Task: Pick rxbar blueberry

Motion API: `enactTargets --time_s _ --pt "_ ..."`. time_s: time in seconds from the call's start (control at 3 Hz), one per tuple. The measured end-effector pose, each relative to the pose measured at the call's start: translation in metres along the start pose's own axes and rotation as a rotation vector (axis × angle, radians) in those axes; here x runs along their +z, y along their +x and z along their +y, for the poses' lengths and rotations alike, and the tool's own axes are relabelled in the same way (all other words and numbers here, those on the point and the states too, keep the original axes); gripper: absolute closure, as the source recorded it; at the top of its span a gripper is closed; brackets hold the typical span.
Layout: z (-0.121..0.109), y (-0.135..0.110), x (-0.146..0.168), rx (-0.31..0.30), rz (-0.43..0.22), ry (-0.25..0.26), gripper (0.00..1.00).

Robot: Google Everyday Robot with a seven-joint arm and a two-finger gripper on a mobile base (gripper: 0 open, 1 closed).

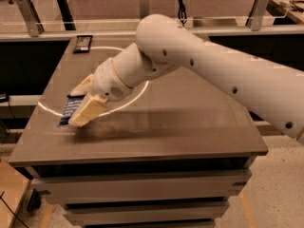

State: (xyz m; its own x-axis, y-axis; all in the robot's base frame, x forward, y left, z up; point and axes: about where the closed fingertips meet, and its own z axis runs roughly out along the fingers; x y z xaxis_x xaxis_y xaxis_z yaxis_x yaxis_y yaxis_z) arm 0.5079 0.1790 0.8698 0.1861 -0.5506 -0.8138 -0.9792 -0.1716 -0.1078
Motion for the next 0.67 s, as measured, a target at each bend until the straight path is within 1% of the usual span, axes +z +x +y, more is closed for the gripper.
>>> enactTargets --time_s 0.33,0.67 --pt "-0.015 -0.031 -0.039 -0.089 -0.023 0.048 1.0" --pt "-0.029 -0.067 -0.09 -0.179 -0.035 0.105 1.0"
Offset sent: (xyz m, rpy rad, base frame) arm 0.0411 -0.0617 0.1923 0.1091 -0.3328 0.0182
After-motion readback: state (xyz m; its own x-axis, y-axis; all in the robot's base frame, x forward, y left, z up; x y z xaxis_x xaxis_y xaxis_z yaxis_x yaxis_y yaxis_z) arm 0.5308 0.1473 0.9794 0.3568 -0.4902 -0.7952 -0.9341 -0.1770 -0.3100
